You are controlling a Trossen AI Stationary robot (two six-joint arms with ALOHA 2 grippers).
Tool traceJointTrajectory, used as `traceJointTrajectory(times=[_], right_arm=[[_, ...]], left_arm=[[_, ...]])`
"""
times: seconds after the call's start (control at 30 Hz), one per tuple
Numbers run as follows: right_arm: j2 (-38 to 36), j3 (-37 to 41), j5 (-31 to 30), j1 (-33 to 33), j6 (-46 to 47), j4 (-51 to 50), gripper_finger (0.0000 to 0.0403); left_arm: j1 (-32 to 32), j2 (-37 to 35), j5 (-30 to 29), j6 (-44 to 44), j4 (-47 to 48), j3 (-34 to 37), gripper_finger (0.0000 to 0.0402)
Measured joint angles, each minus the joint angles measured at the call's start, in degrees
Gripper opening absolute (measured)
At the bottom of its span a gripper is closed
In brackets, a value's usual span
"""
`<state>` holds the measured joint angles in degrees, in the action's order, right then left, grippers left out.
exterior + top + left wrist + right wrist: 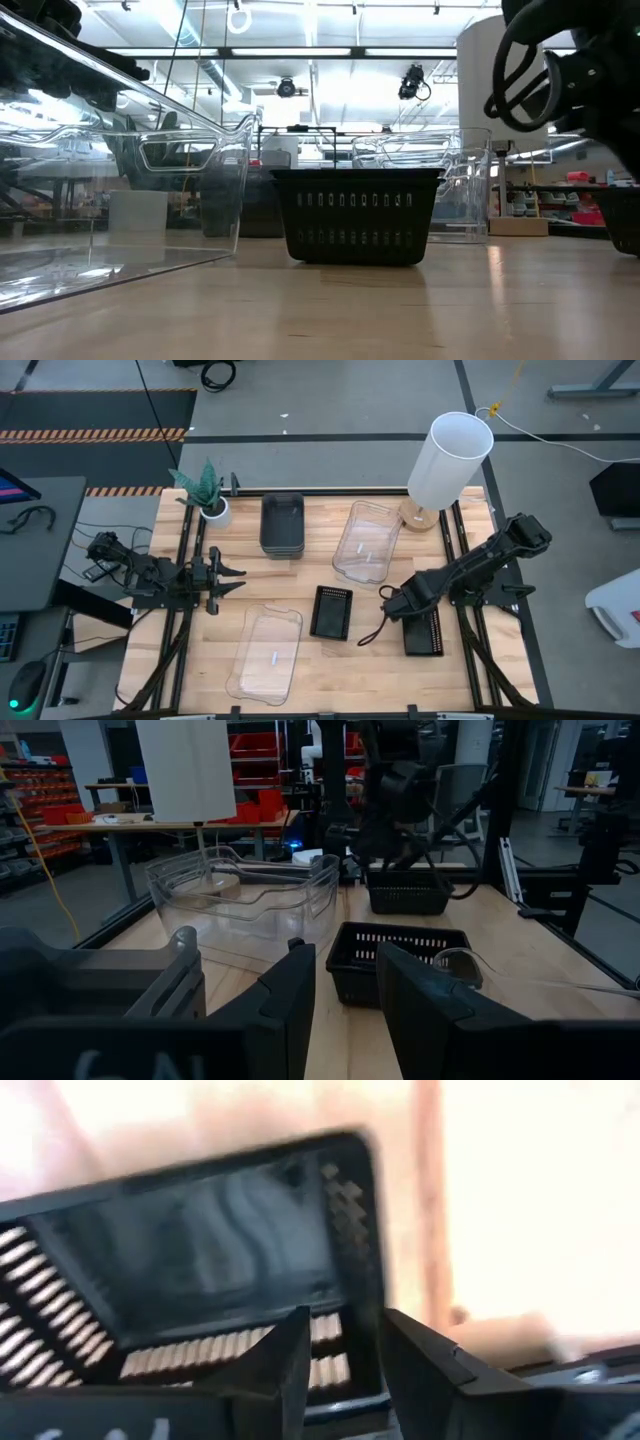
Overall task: Stack baskets by color
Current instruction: Stack the right black bin on the black bins
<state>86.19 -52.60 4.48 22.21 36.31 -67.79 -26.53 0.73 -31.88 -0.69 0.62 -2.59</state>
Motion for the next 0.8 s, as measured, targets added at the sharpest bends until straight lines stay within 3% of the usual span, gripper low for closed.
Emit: traceJointTrajectory(times=[0.17,0.57,0.67,0.8], right_arm=[[0.0,0.0,-4.9,-1.3,-3.4,0.3,0.0125],[0.0,7.6,-2.7,-2.9,-5.1,18.7,0.0121],[0.0,8.0,-2.7,-2.9,-5.0,21.0,0.0096],[0.0,7.4,-1.9,-2.9,-5.0,22.1,0.0027]], left_arm=[[0.0,0.0,0.0,0.0,0.0,0.0,0.0117],[0.0,0.0,0.0,0.0,0.0,0.0,0.0117],[0.0,0.0,0.0,0.0,0.0,0.0,0.0117],[0.0,0.0,0.0,0.0,0.0,0.0,0.0117]])
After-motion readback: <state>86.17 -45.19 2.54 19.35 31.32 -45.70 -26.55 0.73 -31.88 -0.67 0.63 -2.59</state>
